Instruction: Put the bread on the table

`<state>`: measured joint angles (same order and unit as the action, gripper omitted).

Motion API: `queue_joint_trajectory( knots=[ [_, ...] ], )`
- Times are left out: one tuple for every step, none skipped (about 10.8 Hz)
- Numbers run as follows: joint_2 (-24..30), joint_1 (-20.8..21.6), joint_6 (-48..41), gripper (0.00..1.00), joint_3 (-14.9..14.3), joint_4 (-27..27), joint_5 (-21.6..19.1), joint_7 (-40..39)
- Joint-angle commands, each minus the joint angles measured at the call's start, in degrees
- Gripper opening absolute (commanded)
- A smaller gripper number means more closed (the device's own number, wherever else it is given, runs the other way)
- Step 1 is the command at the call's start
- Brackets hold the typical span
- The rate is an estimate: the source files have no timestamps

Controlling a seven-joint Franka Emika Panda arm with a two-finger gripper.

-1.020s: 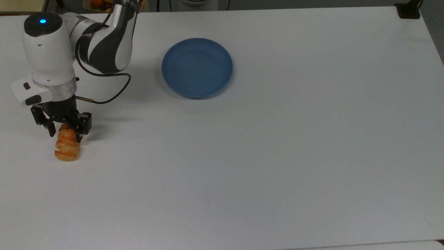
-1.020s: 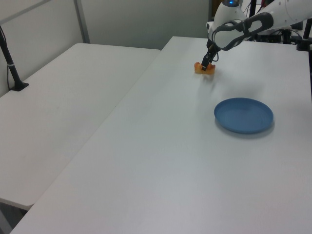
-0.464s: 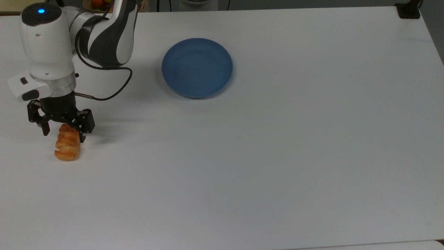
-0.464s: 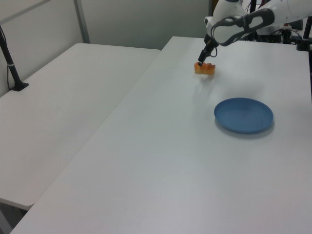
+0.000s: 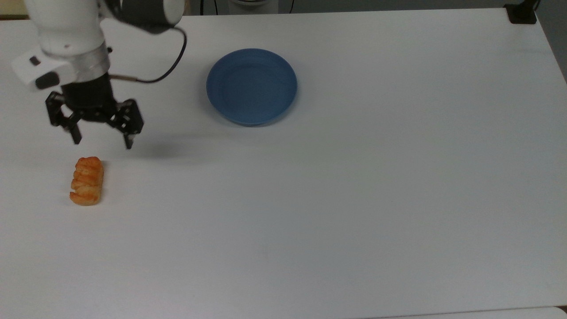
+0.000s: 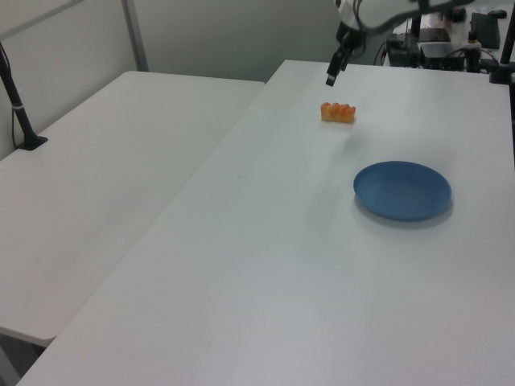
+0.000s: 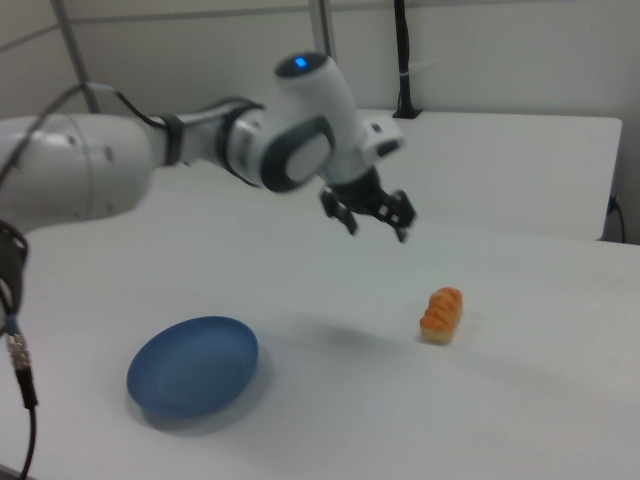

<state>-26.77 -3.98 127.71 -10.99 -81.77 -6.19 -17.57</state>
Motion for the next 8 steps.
queue_joint_trajectory(
  knots=[
    [11.4, 7.2, -9.0, 1.00, -0.2, -8.7, 5.5, 8.2],
    [14.4, 9.8, -12.1, 1.00, -0.2, -10.6, 7.2, 11.4],
    [17.4, 11.8, -14.4, 1.00, -0.1, -12.0, 7.8, 14.1],
    [20.4, 13.3, -17.3, 1.00, -0.1, -12.9, 7.8, 16.2],
    [23.1, 14.8, -21.6, 1.00, -0.1, -13.1, 7.8, 17.5],
    [25.3, 15.7, -25.5, 1.00, -0.1, -13.4, 7.8, 18.1],
    [27.1, 16.5, -28.5, 1.00, -0.1, -14.0, 7.8, 18.2],
    [28.9, 16.8, -30.3, 1.00, -0.1, -15.3, 7.8, 18.1]
  ],
)
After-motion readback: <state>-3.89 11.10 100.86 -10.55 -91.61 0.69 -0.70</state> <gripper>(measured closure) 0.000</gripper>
